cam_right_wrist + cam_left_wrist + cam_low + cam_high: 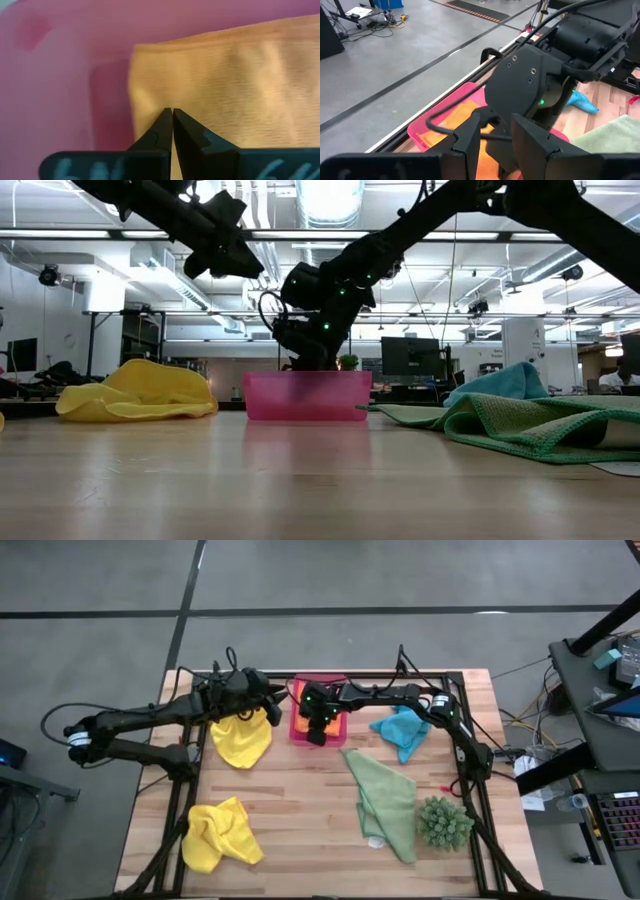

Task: Fold microfiber towels
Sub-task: Put the orange towel into the bin, then fold the green towel

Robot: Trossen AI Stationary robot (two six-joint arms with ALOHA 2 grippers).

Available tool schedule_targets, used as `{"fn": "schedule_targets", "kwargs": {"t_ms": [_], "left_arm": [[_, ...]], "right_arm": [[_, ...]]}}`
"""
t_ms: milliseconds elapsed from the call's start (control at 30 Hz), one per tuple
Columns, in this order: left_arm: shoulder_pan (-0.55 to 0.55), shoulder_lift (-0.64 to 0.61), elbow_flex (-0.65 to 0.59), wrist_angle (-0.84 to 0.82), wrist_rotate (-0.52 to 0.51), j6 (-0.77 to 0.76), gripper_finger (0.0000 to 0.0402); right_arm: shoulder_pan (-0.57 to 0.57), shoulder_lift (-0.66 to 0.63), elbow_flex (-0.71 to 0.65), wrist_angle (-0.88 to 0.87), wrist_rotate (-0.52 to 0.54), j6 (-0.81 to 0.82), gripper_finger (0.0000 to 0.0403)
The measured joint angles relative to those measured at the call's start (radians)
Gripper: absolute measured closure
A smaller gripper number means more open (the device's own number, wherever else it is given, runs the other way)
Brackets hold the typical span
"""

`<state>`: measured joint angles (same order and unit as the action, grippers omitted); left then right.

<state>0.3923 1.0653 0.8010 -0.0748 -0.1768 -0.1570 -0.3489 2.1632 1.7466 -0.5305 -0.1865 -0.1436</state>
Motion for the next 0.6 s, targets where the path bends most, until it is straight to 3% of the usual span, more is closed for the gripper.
{"fn": "schedule_targets", "kwargs": {"t_ms": [367,600], "left_arm": [[0.0,0.0,-0.005,0.015,0.0,0.008,0.0309],[-0.005,0.011,-0.005,0.014,0.0,0.004,0.0309]], "right_arm": [[-0.003,-0.004,0.0,-0.068,0.003,-0.056,0.0394],[-0.002,-0.09,0.0,-0.098,0.056,-0.033,0.0394]]}}
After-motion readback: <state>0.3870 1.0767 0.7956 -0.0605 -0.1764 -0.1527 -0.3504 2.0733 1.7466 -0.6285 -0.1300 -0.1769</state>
